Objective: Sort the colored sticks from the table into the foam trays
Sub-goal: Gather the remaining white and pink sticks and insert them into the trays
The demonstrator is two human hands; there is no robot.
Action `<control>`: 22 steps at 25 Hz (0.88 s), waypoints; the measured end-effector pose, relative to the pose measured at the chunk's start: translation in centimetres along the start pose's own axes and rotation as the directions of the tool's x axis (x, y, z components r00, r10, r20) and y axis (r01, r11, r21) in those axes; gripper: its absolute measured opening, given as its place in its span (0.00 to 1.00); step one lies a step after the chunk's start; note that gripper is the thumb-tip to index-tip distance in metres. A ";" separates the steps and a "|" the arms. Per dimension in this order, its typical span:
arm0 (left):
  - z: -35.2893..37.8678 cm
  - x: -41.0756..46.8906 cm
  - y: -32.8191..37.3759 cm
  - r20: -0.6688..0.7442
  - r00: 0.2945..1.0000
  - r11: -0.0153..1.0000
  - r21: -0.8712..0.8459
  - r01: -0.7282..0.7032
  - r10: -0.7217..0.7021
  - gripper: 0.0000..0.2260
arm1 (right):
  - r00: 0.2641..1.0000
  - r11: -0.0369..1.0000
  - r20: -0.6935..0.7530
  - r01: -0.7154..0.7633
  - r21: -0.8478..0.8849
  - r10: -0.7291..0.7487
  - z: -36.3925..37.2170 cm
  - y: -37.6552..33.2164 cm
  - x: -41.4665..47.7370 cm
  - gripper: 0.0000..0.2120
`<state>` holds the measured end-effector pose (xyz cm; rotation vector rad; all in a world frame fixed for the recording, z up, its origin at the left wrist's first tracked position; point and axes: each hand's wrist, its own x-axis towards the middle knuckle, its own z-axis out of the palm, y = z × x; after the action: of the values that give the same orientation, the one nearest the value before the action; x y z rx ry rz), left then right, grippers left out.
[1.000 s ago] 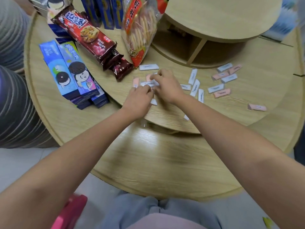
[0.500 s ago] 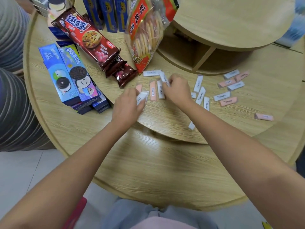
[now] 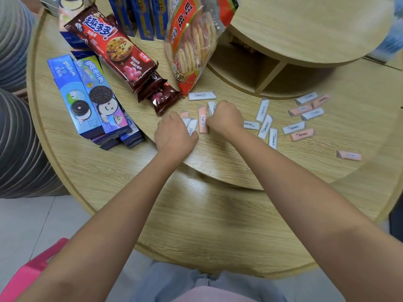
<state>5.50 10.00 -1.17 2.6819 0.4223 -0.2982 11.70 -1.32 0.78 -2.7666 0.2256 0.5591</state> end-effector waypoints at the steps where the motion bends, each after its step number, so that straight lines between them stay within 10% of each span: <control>1: 0.0 0.0 0.0 0.012 1.000 1.000 -0.006 0.013 -0.013 0.27 | 1.000 1.000 0.031 -0.004 -0.019 0.005 -0.2 -0.2 0.1 0.08; 13: 0.7 0.2 -0.4 -0.007 0.997 0.997 0.012 -0.070 0.070 0.16 | 0.972 0.982 0.231 -0.093 0.167 0.052 -1.9 1.1 0.9 0.09; 18: -0.6 0.8 -0.4 0.043 0.999 0.872 -0.487 0.035 -0.016 0.14 | 0.978 0.911 0.206 -0.059 0.407 -0.029 -2.2 1.2 0.1 0.07; 22: -0.3 1.0 -0.3 0.172 0.985 0.634 -0.760 0.143 -0.017 0.11 | 0.984 0.968 0.170 0.016 0.249 -0.060 -0.4 -0.3 -0.5 0.10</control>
<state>6.41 10.63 -1.32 1.7730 0.4858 -0.2604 11.45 -1.12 1.46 -2.4600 0.1872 0.7107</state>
